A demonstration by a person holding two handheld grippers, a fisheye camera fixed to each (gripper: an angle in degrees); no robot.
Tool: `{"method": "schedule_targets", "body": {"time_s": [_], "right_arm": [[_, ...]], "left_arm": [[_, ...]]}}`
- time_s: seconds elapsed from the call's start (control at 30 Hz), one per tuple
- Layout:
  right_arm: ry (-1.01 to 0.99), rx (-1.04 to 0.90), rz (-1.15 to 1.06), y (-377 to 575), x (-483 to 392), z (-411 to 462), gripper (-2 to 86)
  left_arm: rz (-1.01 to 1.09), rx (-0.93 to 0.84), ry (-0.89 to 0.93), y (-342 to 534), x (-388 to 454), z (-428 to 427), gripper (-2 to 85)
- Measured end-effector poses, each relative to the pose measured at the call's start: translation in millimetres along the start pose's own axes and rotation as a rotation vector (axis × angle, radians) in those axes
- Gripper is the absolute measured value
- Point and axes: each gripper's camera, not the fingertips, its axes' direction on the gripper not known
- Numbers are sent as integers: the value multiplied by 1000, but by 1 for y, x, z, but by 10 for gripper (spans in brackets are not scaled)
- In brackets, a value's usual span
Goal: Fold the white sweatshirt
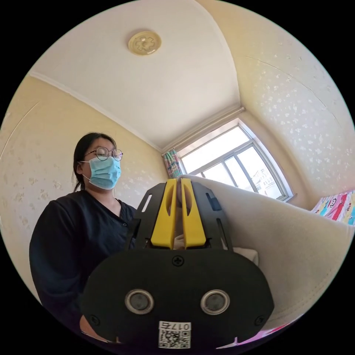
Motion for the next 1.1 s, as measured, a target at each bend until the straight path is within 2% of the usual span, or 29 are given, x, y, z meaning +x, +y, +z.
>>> {"method": "schedule_targets", "body": {"time_s": [0.23, 0.33, 0.47, 0.53, 0.57, 0.67, 0.8, 0.9, 0.97, 1.03, 1.1], "right_arm": [[41, 98, -5, 4, -4, -1, 19], [119, 40, -58, -3, -17, 13, 20], [132, -37, -110, -10, -27, 36, 19], [94, -22, -143, -11, -33, 45, 17], [75, -24, -148, -12, -34, 46, 16], [105, -73, -175, -10, -38, 50, 14], [194, -51, -84, 3, -29, 29, 15], [190, 97, -13, 19, -25, -8, 15], [192, 190, 19, 31, -26, -34, 15], [230, 241, 66, 45, -28, -58, 15], [232, 241, 102, 56, -27, -67, 15]], "left_arm": [[-53, 134, -97, -22, 11, 8, 246], [-31, 162, -75, -30, 18, 15, 249], [-95, 90, -169, -53, 1, 51, 240], [-119, 61, -56, -57, -16, 65, 218], [-116, 72, 40, -54, -24, 70, 163], [-79, 133, 103, -37, -26, 65, 60], [-41, 88, 244, -21, -23, 52, 44], [85, 165, 502, -1, -7, 18, 41], [273, 227, 696, 11, 25, -15, 40], [399, 201, 727, 13, 59, -32, 40], [522, 157, 679, 14, 102, -41, 40]]}}
